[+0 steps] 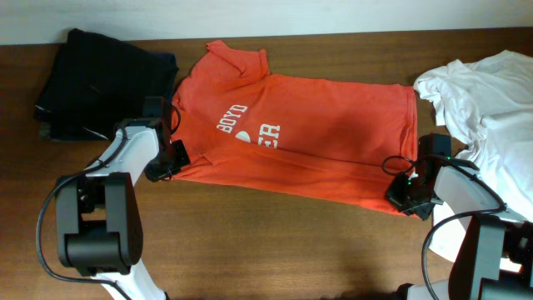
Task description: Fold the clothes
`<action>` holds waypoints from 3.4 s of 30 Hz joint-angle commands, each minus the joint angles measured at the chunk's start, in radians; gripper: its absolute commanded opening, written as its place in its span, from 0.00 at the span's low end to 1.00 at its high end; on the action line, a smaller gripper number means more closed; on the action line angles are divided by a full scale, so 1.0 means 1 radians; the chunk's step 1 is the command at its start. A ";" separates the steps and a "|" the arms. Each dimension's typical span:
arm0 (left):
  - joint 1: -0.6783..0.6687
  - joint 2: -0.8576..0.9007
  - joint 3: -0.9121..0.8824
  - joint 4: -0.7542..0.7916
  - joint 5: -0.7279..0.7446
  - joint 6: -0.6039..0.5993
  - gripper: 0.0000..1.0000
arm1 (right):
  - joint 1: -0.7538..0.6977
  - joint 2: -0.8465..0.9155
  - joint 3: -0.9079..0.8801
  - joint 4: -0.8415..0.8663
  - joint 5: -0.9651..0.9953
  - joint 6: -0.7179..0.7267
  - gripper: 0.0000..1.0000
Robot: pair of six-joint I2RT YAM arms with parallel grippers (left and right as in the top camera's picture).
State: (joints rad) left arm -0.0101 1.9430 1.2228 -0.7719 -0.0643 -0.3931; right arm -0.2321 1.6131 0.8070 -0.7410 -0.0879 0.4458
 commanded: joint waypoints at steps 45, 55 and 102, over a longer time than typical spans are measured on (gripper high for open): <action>0.015 -0.031 -0.124 -0.054 -0.014 -0.024 0.01 | -0.031 0.312 0.415 0.013 0.198 -0.273 0.04; 0.015 -0.109 0.112 -0.213 -0.018 -0.016 0.00 | 0.091 0.312 0.906 -0.443 -0.297 -0.472 0.08; 0.015 -0.548 0.249 -0.333 -0.101 -0.017 0.99 | 0.938 0.554 0.743 -0.167 -0.102 -0.515 0.04</action>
State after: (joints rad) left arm -0.0021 1.3918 1.4761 -1.1042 -0.1509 -0.4114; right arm 0.7006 2.1654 1.5784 -0.9134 -0.1989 -0.0776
